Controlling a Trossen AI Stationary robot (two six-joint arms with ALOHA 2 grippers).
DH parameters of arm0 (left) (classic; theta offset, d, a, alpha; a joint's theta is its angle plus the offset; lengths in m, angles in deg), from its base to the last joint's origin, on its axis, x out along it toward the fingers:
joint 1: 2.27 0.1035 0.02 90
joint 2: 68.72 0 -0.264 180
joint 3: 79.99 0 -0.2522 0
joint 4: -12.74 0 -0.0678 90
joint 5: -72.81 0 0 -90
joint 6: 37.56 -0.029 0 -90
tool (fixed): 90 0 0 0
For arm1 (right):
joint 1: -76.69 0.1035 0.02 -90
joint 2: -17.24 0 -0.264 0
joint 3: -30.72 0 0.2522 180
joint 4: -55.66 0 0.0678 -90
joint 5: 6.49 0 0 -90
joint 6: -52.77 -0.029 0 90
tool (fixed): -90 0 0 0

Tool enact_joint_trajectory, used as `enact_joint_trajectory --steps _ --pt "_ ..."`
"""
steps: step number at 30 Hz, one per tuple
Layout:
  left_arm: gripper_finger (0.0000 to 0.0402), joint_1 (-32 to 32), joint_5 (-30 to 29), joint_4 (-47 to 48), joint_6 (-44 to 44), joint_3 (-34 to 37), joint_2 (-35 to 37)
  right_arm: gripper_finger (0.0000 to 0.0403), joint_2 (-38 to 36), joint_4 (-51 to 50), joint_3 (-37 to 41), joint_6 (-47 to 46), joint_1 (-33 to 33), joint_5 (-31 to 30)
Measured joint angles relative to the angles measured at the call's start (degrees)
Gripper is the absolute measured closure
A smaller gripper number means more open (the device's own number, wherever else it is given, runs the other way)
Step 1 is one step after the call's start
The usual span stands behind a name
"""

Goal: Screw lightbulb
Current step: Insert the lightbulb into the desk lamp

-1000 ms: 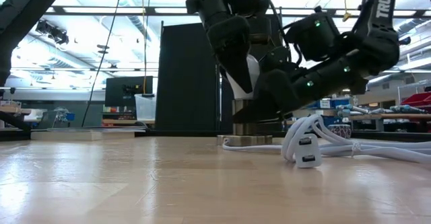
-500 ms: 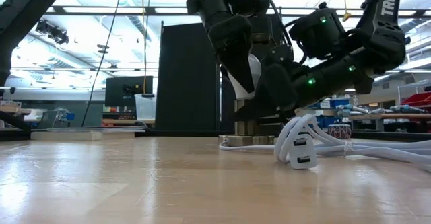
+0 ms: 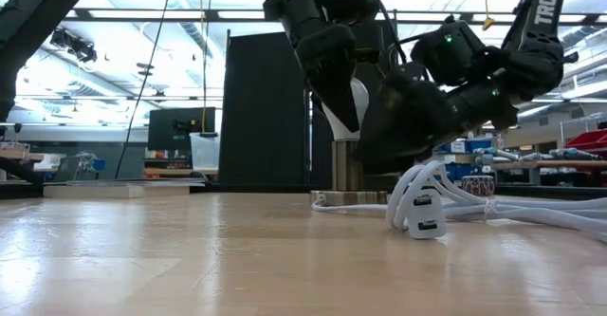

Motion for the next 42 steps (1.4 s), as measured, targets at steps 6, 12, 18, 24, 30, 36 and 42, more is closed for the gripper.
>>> enact_joint_trajectory --steps 6,12,18,24,30,36,42 --pt "0.0142 -0.13 0.55 0.61 0.03 0.0 0.03 0.0028 -3.83 -0.58 2.22 -0.14 -0.97 8.77" --pt "0.0142 -0.11 -0.62 0.54 -0.13 0.0 0.09 0.0029 -8.03 -5.19 2.22 -2.39 1.69 12.71" --pt "0.0142 0.2 -2.31 -0.15 -0.06 -0.04 0.07 0.003 -13.66 -17.16 2.13 -2.0 4.26 10.28" --pt "0.0142 0.14 -1.39 -0.24 0.03 -0.04 0.07 0.003 -14.95 -12.36 7.12 -2.02 2.25 -3.07" --pt "0.0142 0.05 -1.27 -0.21 0.24 -0.04 0.07 0.003 -8.95 1.37 10.15 3.76 -3.45 -0.68" --pt "0.0142 0.0 -1.09 -0.15 0.27 -0.04 0.07 0.003 2.12 8.01 5.47 7.55 -8.09 8.1" --pt "0.0142 -0.02 -0.93 -0.06 0.33 -0.04 0.07 0.0037 9.83 15.33 1.71 7.85 -12.42 16.0"
